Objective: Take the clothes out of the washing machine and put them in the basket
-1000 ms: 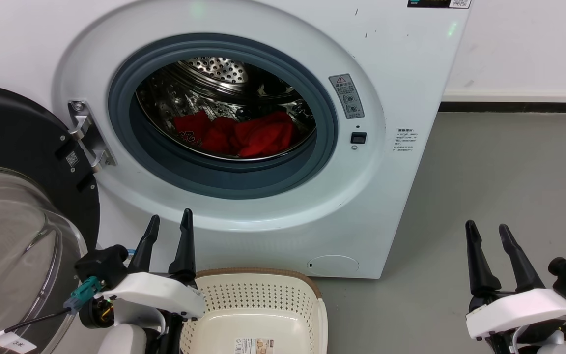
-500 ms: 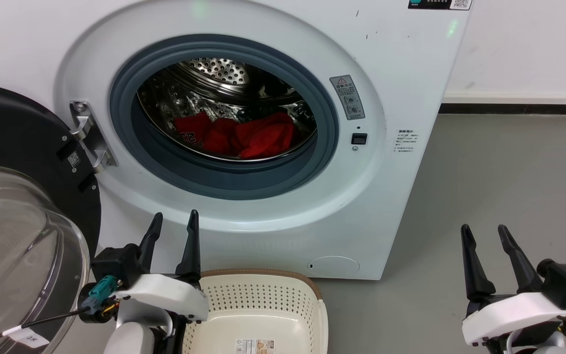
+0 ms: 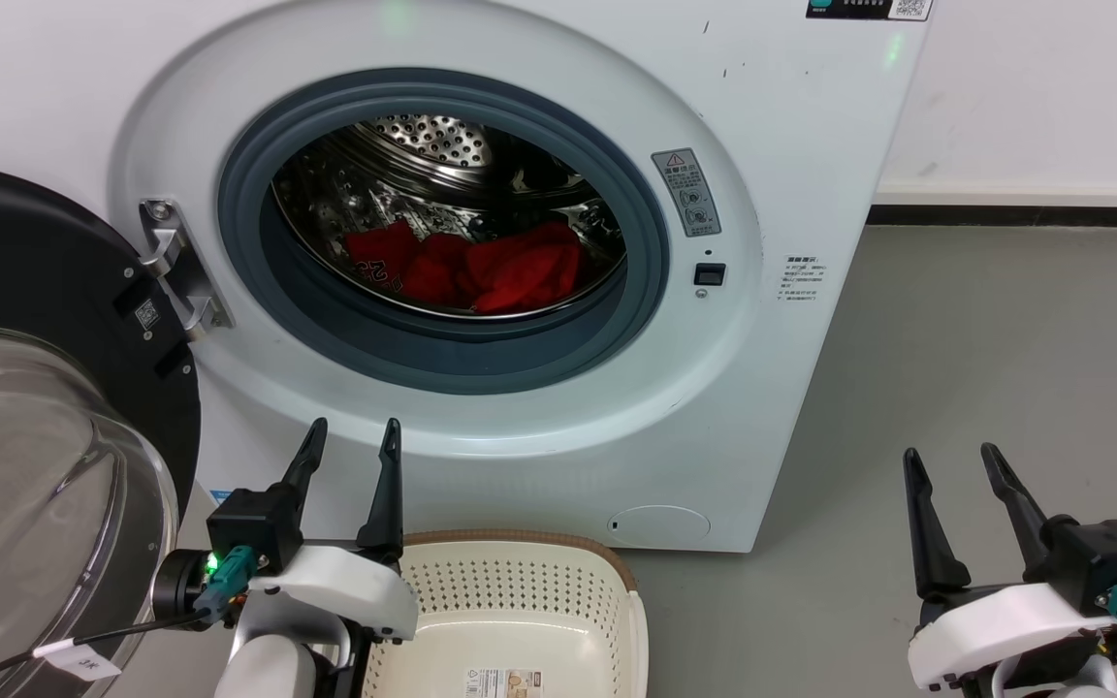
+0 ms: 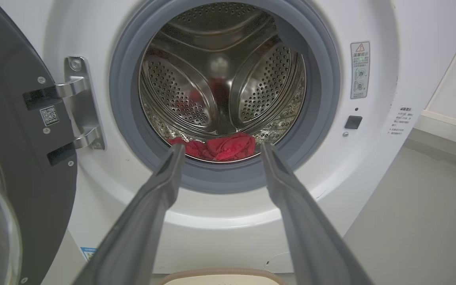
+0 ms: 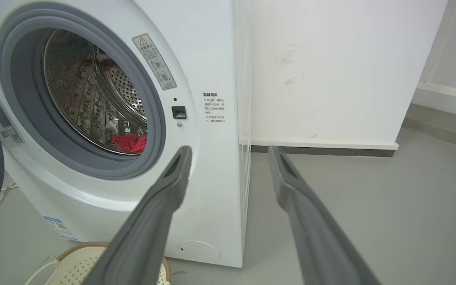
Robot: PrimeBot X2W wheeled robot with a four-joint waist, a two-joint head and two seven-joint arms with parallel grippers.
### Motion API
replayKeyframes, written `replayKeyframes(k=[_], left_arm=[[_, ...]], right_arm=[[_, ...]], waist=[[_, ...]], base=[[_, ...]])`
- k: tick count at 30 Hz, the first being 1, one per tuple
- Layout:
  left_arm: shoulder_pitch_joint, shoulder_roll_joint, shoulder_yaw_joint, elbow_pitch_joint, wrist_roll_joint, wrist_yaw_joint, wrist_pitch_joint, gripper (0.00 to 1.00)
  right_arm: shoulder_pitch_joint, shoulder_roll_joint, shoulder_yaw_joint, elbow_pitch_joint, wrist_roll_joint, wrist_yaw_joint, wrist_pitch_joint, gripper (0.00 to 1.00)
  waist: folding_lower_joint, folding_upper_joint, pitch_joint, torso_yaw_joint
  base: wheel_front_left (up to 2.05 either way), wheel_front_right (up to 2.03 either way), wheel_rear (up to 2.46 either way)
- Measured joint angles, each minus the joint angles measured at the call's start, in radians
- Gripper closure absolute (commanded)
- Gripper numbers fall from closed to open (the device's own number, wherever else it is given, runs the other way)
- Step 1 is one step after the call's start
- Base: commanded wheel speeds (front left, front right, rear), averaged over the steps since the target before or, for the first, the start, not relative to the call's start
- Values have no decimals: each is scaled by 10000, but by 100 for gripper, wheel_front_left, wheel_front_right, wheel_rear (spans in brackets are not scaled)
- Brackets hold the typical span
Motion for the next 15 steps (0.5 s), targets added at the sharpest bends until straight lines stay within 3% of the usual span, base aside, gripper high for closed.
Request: replayKeyframes(k=[15], left_arm=[[-126,-8,59,184,851,86,-297,0]], right_arm=[[19,0,81,25,-880,0,-194,0]], waist=[[0,0,28,26]], base=[[0,0,0]])
